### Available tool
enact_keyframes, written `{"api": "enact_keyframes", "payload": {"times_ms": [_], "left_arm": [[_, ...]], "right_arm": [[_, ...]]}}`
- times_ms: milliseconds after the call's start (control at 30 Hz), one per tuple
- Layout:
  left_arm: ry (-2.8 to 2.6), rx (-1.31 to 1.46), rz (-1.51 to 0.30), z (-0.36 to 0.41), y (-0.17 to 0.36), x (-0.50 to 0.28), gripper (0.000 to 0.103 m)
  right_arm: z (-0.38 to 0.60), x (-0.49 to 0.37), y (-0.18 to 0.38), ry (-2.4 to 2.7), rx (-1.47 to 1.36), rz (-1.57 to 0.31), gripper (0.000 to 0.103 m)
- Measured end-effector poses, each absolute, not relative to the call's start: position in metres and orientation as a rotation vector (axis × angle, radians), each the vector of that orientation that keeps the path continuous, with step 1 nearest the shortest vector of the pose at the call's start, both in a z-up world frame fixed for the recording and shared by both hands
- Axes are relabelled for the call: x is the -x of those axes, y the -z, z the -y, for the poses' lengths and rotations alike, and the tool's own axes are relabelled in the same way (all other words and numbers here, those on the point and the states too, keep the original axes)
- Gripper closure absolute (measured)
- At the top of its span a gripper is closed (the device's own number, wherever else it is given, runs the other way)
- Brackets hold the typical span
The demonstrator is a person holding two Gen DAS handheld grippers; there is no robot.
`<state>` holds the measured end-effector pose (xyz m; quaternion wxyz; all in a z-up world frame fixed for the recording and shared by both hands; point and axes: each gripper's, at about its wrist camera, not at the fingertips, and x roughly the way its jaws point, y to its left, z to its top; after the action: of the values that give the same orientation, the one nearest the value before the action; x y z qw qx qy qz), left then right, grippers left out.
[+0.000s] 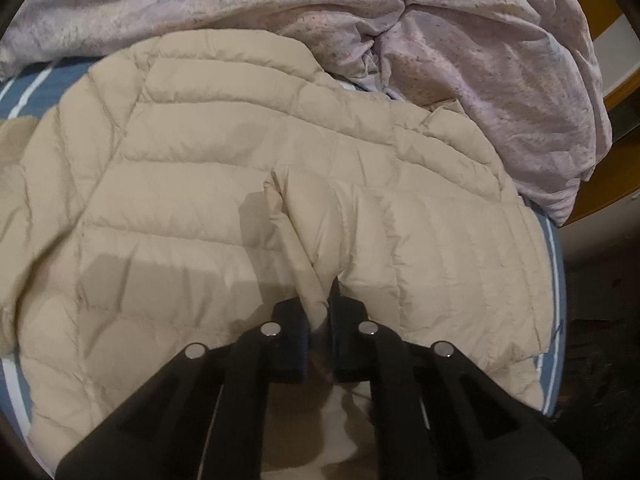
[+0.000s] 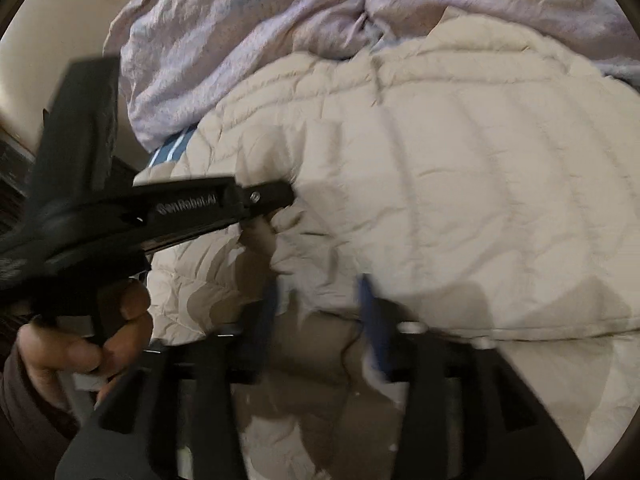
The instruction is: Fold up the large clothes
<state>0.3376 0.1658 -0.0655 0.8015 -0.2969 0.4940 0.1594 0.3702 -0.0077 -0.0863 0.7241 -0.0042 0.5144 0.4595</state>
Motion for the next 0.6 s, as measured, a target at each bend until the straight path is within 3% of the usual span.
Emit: {"api": "enact_keyframes", "payload": {"times_ms": [33, 200, 333, 600], "left_arm": [[-0.348, 0.626, -1.058, -0.167, 0.065, -0.337, 0.095], [-0.381, 0.593, -1.063, -0.174, 0.069, -0.334, 0.091], [-0.402, 0.589, -1.070, -0.177, 0.077, -0.330, 0.083], [-0.419, 0.521, -1.048, -0.169, 0.081, -0.332, 0.079]], "right_arm": [[0.012, -0.371, 0.082, -0.999, 0.008, -1.108, 0.042], [0.032, -0.385, 0.074, -0.829, 0.074, -0.971, 0.042], [0.044, -0.400, 0.087, -0.699, 0.110, -0.978, 0.042], [0.033, -0.396, 0.110, -0.623, 0.265, -0.943, 0.041]]}}
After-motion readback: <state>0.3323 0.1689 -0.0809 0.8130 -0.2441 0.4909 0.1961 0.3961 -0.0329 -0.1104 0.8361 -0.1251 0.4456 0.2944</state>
